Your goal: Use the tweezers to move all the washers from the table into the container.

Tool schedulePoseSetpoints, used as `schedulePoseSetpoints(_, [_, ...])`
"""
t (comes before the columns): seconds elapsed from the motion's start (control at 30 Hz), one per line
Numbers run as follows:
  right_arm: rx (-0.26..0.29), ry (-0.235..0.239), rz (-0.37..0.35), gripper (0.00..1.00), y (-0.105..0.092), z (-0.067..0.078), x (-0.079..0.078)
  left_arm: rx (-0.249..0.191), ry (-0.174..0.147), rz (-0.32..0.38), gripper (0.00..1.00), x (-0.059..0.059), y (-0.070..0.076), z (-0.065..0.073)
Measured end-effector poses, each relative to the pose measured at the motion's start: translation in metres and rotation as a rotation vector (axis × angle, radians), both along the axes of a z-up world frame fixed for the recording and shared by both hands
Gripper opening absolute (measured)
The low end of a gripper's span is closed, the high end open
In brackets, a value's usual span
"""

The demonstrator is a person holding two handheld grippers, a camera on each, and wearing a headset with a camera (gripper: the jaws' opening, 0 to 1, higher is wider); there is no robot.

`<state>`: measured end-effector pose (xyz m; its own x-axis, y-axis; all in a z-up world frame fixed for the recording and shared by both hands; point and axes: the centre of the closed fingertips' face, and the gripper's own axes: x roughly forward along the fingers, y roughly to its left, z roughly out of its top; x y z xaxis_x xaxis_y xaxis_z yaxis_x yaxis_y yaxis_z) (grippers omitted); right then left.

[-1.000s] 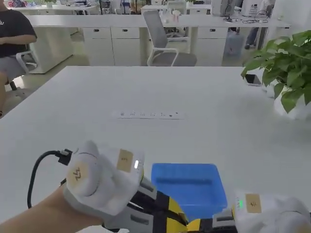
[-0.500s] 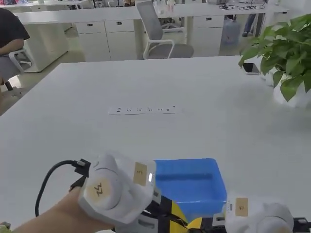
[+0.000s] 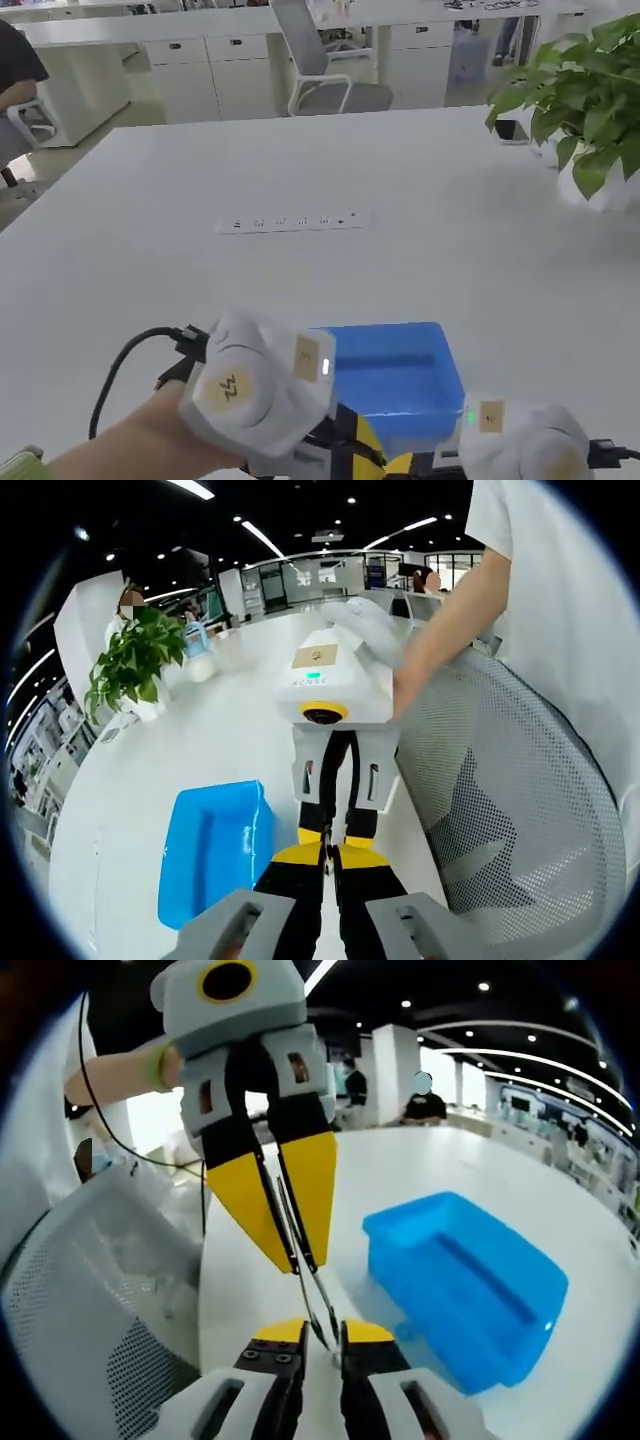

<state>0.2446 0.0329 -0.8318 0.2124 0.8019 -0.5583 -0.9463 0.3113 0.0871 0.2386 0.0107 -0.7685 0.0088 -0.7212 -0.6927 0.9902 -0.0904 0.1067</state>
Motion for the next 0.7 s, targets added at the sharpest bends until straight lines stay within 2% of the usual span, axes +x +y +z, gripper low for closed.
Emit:
schedulePoseSetpoints(0.13, [-0.017,-0.025,0.005,0.12,-0.001,0.002,-0.002,-0.036,0.015,-0.007,0.0,-0.003,-0.005,0.007])
schedulePoseSetpoints(0.2, [-0.03,-0.033,0.017,0.13,-0.001,0.0,-0.004,-0.037,0.011,-0.01,0.0,-0.002,-0.006,0.007])
schedulePoseSetpoints(0.3, [-0.039,-0.052,0.025,0.09,-0.001,0.0,-0.002,-0.036,0.02,-0.017,0.0,-0.001,-0.009,0.005])
schedulePoseSetpoints(0.37, [-0.04,-0.048,0.02,0.08,-0.001,-0.001,0.0,-0.018,0.019,-0.024,0.0,-0.001,-0.009,0.0])
schedulePoseSetpoints(0.57, [-0.037,-0.028,0.012,0.09,-0.003,-0.005,0.001,-0.018,0.022,-0.036,0.0,-0.002,-0.012,-0.002])
schedulePoseSetpoints(0.63, [-0.036,-0.031,0.013,0.09,-0.003,-0.005,0.001,-0.019,0.007,-0.038,0.0,0.0,-0.013,-0.001])
schedulePoseSetpoints(0.7, [-0.035,-0.024,0.011,0.09,-0.003,-0.006,0.001,-0.02,0.028,-0.045,0.0,-0.002,-0.013,-0.002])
